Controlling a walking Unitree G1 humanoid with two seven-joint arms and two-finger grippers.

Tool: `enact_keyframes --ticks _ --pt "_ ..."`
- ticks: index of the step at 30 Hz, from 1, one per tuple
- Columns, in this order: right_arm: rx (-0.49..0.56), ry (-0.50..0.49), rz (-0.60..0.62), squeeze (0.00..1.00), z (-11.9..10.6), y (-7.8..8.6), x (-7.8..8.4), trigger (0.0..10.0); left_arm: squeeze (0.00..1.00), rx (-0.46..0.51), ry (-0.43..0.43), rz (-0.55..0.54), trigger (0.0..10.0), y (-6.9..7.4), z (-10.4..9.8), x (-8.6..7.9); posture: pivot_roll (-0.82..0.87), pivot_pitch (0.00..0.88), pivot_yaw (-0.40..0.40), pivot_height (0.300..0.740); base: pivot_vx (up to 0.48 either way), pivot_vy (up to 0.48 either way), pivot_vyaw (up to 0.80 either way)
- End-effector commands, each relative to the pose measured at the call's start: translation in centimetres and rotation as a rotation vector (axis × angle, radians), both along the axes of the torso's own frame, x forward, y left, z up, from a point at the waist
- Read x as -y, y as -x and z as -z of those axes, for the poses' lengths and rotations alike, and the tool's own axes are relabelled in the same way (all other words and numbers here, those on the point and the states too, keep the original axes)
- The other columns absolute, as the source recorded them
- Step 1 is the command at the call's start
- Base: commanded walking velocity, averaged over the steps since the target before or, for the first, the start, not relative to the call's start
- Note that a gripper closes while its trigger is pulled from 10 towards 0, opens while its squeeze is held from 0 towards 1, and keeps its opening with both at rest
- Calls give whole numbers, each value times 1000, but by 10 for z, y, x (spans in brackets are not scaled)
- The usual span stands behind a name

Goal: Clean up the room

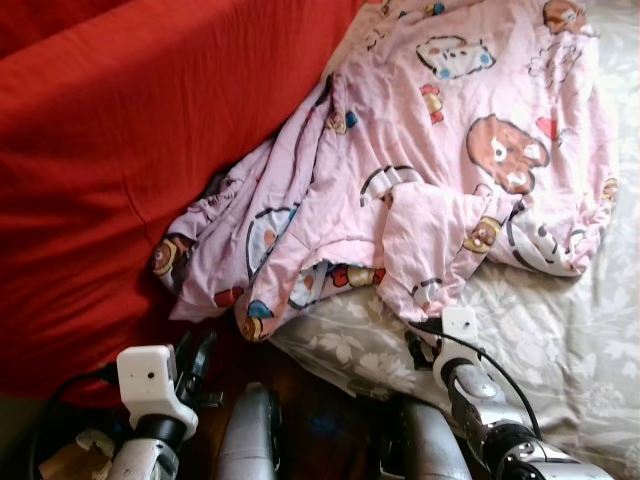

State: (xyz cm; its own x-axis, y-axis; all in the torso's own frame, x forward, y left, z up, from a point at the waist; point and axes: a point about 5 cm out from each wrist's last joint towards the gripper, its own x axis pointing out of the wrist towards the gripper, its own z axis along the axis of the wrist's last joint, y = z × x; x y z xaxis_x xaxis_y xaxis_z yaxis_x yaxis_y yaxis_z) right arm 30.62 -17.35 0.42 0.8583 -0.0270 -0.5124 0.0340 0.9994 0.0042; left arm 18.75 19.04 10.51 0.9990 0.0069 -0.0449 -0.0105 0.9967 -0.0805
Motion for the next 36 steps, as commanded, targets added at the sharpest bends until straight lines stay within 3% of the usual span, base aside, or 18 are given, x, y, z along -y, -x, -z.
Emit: enact_keyframes --ticks 1,2,3,4,16,36 --pt "-48 -16 8 0 9 8 -2 10000 0 -27 -4 -1 10000 7 1 0 277 386 27 644 0 0 0" --pt "-46 -14 7 0 8 7 -2 10000 0 -31 -4 -2 10000 9 0 0 279 389 27 644 0 0 0" --pt "-32 4 12 0 6 5 -1 2275 0 -37 -5 -5 10000 11 0 0 284 392 28 644 0 0 0" --pt "-23 15 16 0 4 4 0 0 0 -41 -5 -5 10000 13 -1 0 287 395 30 644 0 0 0" --pt "6 42 33 0 -7 -7 4 0 0 -72 -7 -22 10000 22 -1 -3 288 403 28 644 0 0 0" --pt "-101 116 71 0 10 9 13 0 0 -94 -1 -15 10000 26 0 -1 289 408 30 644 0 0 0"
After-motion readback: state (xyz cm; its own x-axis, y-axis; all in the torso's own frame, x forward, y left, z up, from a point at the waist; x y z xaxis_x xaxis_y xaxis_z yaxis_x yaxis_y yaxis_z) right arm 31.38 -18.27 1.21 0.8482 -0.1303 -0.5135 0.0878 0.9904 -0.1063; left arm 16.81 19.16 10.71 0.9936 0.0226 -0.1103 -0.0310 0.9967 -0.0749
